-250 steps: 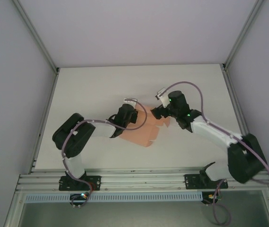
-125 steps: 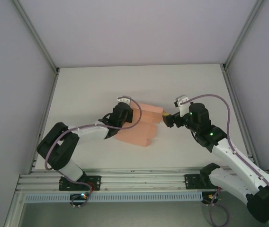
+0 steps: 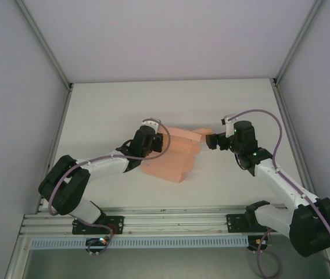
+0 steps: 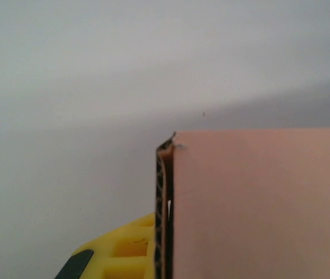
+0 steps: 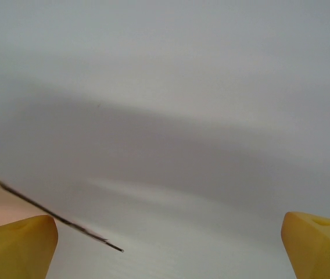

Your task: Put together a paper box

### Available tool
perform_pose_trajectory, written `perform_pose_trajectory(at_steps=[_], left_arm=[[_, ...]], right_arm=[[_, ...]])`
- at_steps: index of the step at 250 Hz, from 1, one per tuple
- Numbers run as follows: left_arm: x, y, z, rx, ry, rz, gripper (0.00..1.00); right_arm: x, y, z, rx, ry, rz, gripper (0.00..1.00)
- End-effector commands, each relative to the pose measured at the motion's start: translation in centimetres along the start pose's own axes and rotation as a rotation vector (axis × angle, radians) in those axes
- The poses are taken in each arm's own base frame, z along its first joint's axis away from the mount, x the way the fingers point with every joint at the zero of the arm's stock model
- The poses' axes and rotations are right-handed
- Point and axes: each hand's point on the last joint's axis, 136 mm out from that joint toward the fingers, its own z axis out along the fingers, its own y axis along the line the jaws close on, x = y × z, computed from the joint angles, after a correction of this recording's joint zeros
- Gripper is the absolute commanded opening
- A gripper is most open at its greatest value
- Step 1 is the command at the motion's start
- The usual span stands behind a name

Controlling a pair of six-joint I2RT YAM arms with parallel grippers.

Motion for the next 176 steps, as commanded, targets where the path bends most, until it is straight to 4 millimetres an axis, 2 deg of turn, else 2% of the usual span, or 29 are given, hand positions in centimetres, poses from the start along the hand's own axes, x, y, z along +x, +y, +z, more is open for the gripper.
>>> perform_pose_trajectory(at_steps=[1,55,88,176], left_arm=[[-0.8,-0.7,-0.5,0.048,-0.026,-0.002,0.00],[-0.8,0.1,-0.1,-0.010,-0.014,-0.019,0.00],[-1.0,0.3,0.0,-0.025,-0.018,-0.032,0.00],[-1.0,-1.0,0.5,0.042,-0.014,-0.049,0.00]], right_arm=[[-3.5,1.8,-0.4,-0.097,-0.081,0.026,1.00],[-4.5,5.4,-2.3,-0.310,-0.114,0.023,1.00],[-4.4,6.3,-3.2,-0.360,-0.137,0.004,1.00],[-0.8,6.1,0.4,-0.321,0.012,-0.016,1.00]])
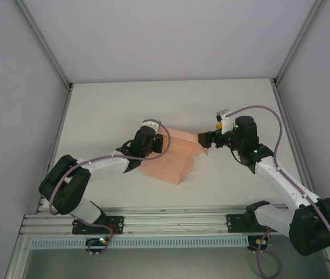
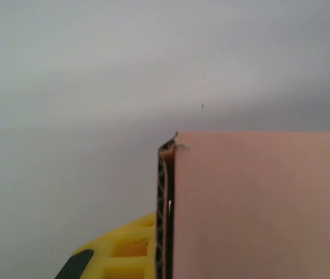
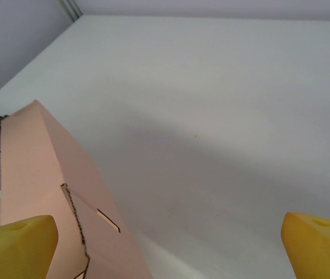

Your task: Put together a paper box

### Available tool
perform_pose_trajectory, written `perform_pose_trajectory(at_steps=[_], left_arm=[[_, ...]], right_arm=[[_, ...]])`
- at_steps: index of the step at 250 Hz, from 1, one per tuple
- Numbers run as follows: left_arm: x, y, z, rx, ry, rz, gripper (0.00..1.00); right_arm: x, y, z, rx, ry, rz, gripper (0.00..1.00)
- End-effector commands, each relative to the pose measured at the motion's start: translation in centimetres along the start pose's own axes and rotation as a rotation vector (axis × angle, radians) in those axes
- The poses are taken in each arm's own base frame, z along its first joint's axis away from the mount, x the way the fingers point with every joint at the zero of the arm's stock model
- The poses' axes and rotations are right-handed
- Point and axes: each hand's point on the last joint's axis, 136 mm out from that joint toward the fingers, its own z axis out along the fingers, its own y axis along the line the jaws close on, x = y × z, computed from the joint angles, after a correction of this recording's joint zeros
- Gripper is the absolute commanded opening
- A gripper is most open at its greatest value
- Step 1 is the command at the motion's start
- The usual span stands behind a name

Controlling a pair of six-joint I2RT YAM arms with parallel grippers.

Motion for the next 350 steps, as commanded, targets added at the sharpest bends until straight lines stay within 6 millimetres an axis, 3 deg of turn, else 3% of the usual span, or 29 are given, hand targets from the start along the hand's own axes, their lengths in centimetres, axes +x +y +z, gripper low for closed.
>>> perform_pose_trajectory(at_steps=[1,62,99,140,191,263,350], left_arm=[[-1.5,-1.0,0.3,0.041,-0.032,-0.041,0.00],[-1.3,-1.2,0.7,0.057,-0.034,-0.074,0.00],[-1.0,-1.5,0.7,0.064,-0.027,-0.088,0.00],[-1.0,-1.4,0.1,0.032,-0.037,-0.080,0.00],[-1.4,-0.4,-0.4,-0.011,-0.065,-0.055,0.00],[-1.8,0.6,-0.8,-0.054,-0.067,-0.065,0.00],[-2.8,0.2,-1.6,-0.023,-0.064,-0.075,0.00]], right_arm=[[1.5,0.1,1.3,-0.009,0.056,-0.010,1.00],[1.1,0.6,3.9,0.100,-0.015,-0.046,1.00],[-0.7,-0.8,3.4,0.249,-0.181,0.023,1.00],[-1.0,-0.6,2.6,0.267,-0.202,0.019,1.00],[1.0,-1.4,0.4,0.329,-0.115,-0.038,1.00],[5.9,-3.2,-2.5,0.408,0.001,0.021,1.00],[6.5,-2.6,-2.2,0.351,0.056,0.033,1.00]])
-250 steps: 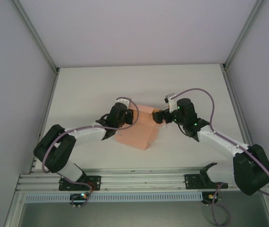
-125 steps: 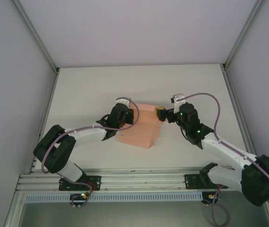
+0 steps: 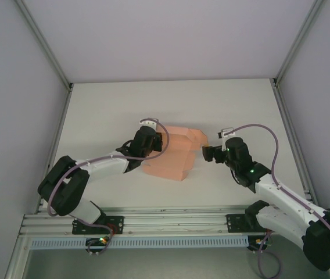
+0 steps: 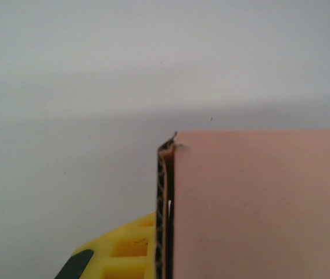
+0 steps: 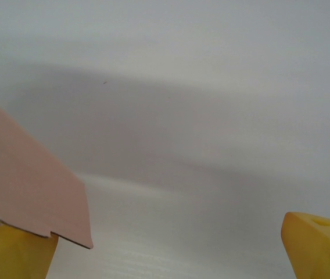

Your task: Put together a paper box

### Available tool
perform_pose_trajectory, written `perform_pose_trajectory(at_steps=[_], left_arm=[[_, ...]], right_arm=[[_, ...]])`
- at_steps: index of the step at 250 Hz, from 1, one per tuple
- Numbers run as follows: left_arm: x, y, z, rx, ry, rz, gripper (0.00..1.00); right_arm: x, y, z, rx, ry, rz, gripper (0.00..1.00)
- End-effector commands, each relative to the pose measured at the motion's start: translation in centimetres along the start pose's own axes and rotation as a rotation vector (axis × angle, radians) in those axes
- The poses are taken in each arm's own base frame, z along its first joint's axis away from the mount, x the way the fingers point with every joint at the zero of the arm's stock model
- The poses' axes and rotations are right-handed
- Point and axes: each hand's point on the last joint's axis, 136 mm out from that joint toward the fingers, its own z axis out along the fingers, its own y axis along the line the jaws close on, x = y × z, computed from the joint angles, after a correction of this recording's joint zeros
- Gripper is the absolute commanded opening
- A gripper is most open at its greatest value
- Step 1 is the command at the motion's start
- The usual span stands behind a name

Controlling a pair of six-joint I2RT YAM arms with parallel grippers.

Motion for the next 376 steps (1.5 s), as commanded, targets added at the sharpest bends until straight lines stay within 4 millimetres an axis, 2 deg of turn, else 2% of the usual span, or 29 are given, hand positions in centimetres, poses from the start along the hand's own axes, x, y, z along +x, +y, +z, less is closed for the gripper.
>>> perform_pose_trajectory(at_steps=[1,66,114,130,168,191,220,269,288,321,376], left_arm=[[-2.0,-0.4,-1.0,0.021,-0.032,-0.008,0.00],[-1.8,-0.8,-1.2,0.045,-0.021,-0.030,0.00],[-1.8,-1.1,-1.2,0.063,-0.016,-0.042,0.00],[-1.8,-0.9,-1.1,0.049,-0.008,-0.036,0.00],[-1.9,-0.9,-1.1,0.044,-0.012,-0.037,0.00],[-1.8,-0.6,-0.9,0.034,-0.001,-0.038,0.00],[-1.8,-0.4,-0.8,0.025,0.008,-0.047,0.00],[-2.6,-0.7,-1.2,0.061,0.022,-0.109,0.00],[-3.0,-1.0,-1.4,0.082,0.021,-0.107,0.00],[-2.9,-1.0,-1.6,0.089,0.015,-0.101,0.00],[-2.5,-1.8,-1.4,0.129,0.031,-0.095,0.00]], right_arm=[[-0.2,0.6,0.1,-0.028,0.027,0.015,1.00],[-3.7,2.5,1.6,-0.105,-0.083,0.034,1.00],[-4.9,3.8,2.5,-0.151,-0.088,0.022,1.00],[-4.6,3.8,2.5,-0.148,-0.063,0.005,1.00],[-2.9,2.5,1.7,-0.091,-0.011,-0.031,0.99],[-2.8,2.7,0.9,-0.112,-0.024,-0.024,1.00],[-2.3,1.6,0.2,-0.074,-0.027,-0.001,1.00],[0.3,0.6,0.6,-0.032,0.092,0.041,1.00],[0.5,0.7,0.9,-0.035,0.096,0.054,0.99],[-0.3,1.3,1.3,-0.064,0.061,0.049,1.00],[-3.6,3.4,2.0,-0.159,-0.039,0.037,1.00]])
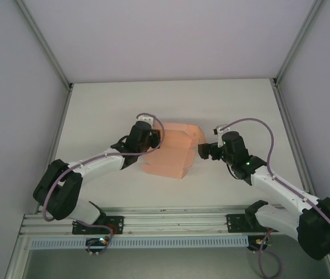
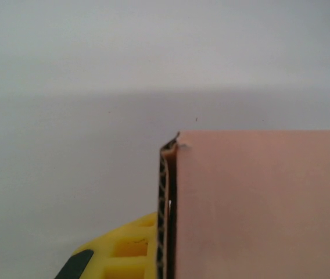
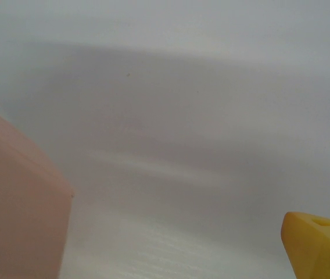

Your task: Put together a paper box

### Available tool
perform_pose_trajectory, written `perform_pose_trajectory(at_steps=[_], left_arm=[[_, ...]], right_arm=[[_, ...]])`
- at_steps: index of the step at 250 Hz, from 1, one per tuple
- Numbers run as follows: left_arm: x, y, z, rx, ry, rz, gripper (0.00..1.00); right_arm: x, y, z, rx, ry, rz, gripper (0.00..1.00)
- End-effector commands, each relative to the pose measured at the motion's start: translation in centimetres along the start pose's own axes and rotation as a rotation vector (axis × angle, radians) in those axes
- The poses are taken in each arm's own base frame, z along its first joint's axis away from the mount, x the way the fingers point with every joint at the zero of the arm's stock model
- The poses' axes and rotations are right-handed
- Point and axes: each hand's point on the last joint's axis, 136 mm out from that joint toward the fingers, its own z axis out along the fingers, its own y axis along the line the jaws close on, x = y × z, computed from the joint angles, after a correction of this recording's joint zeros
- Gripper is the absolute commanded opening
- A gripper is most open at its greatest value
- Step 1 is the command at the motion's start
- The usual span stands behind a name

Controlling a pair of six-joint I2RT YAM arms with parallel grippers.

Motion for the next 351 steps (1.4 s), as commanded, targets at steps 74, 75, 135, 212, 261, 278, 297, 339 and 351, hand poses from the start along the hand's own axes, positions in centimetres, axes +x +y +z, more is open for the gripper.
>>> perform_pose_trajectory(at_steps=[74,75,135,212,261,278,297,339,351], left_arm=[[-1.3,-2.3,-0.8,0.092,-0.026,-0.026,0.00],[-1.3,-2.3,-0.8,0.091,-0.026,-0.026,0.00],[-1.1,-2.4,-0.6,0.089,-0.027,-0.030,0.00],[-1.0,-0.9,-0.6,0.019,-0.030,-0.035,0.00],[-0.9,1.0,-0.6,-0.039,-0.027,-0.039,0.00],[-0.8,1.3,-0.5,-0.048,-0.026,-0.029,0.00],[-0.7,1.4,-0.5,-0.051,-0.025,-0.020,0.00],[-0.7,1.6,-0.4,-0.050,-0.023,-0.019,0.00],[-0.8,1.4,-0.4,-0.043,-0.026,-0.016,0.00]], right_arm=[[-5.1,4.6,2.2,-0.201,-0.143,0.049,1.00],[-5.1,4.6,2.2,-0.201,-0.141,0.049,1.00],[-5.2,4.8,3.9,-0.130,-0.133,0.040,1.00],[-4.1,4.5,2.4,-0.123,-0.106,0.017,1.00],[-1.8,5.5,-2.0,-0.246,-0.065,-0.084,1.00],[-1.0,6.2,-3.7,-0.306,-0.057,-0.132,1.00],[-0.9,5.8,-5.3,-0.310,-0.081,-0.146,1.00],[-2.4,3.2,-7.1,-0.249,-0.149,-0.108,1.00],[-2.8,2.6,-7.0,-0.239,-0.156,-0.093,1.00]])
